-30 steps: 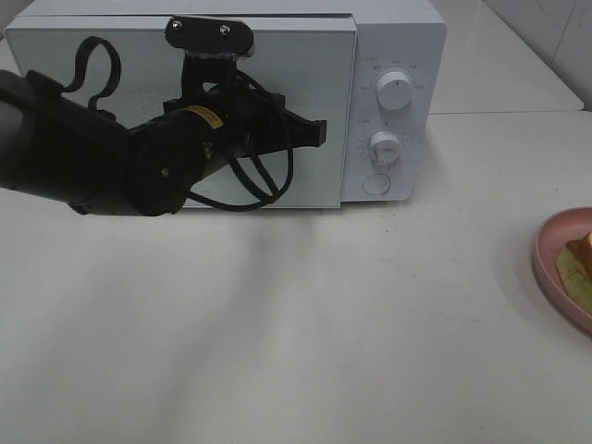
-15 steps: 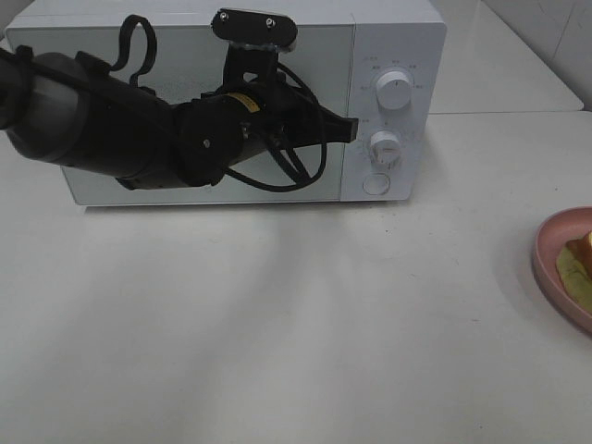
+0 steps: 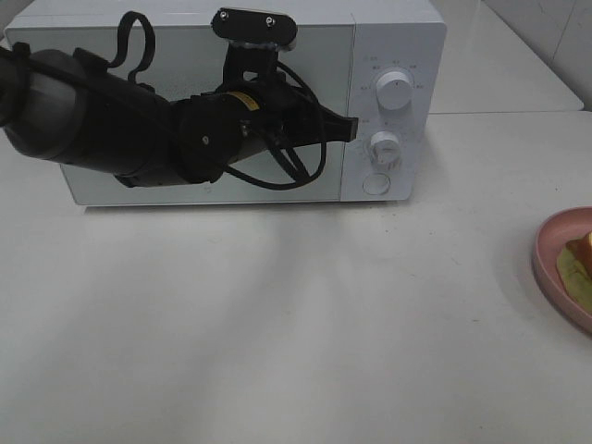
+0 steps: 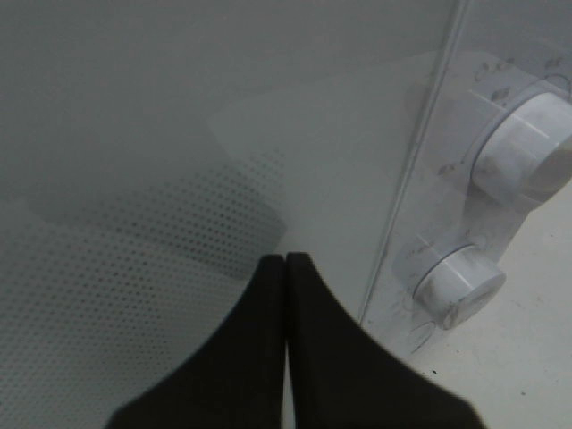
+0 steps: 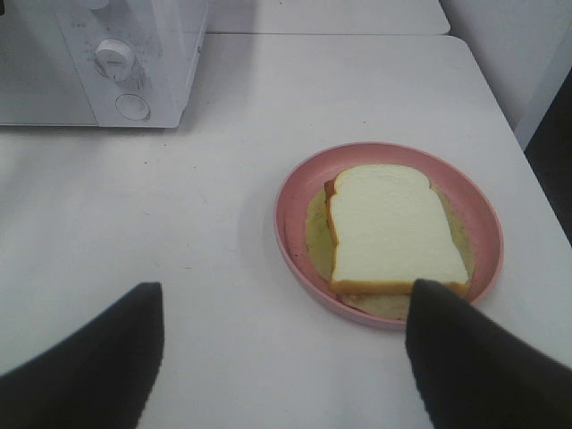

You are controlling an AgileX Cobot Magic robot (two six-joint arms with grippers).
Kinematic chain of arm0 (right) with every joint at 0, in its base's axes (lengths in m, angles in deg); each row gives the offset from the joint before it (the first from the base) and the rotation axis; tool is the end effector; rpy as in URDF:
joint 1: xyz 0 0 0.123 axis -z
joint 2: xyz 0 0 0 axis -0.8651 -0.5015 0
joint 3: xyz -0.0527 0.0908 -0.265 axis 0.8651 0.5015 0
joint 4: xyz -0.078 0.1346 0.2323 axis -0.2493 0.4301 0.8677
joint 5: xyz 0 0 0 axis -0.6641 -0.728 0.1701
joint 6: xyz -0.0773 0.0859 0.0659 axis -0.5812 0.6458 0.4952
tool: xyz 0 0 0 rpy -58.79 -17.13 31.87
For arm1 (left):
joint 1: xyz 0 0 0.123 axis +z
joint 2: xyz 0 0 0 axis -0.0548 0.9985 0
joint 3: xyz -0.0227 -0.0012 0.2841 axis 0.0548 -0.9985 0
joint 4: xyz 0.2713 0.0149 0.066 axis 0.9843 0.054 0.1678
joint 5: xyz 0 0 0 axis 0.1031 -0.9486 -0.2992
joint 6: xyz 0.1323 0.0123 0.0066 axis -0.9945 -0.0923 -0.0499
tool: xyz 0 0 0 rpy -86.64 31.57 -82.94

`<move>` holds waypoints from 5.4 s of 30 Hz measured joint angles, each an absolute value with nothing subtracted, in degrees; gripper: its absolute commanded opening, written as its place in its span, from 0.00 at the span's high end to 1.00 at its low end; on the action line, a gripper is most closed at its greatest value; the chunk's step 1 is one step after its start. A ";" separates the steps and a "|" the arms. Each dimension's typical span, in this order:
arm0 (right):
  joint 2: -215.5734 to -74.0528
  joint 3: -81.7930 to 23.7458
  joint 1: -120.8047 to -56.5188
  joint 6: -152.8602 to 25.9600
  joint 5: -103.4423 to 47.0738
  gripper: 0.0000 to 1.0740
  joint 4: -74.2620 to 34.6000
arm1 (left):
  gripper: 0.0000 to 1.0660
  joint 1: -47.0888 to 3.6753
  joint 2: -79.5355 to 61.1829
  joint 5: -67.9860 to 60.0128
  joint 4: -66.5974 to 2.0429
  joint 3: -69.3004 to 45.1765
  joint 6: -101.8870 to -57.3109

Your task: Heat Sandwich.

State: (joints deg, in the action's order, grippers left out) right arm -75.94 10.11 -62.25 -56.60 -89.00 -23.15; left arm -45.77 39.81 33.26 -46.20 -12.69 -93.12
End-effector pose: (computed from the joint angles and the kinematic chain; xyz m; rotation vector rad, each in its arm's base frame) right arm 0.0604 -0.0037 0.2783 -0.0003 1.9833 -0.0126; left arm 0.3904 -0.3212 0.1369 0.4218 1.8775 -0.4033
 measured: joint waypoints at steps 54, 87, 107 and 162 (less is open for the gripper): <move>-75.94 10.11 -62.25 -56.60 -88.95 0.34 -23.15 | 0.08 -34.14 8.18 -23.07 -44.48 -32.92 -92.95; -75.94 10.11 -62.25 -56.60 -88.95 0.34 -23.15 | 0.08 4.59 -23.16 -50.68 -34.45 -39.74 -86.76; -75.94 10.11 -62.25 -56.60 -88.95 0.34 -23.15 | 0.08 4.59 -50.66 -50.80 -30.33 -50.79 -84.47; -75.94 10.11 -62.25 -56.60 -88.95 0.35 -23.15 | 0.08 -1.88 -77.87 -54.35 -26.38 -52.57 -79.71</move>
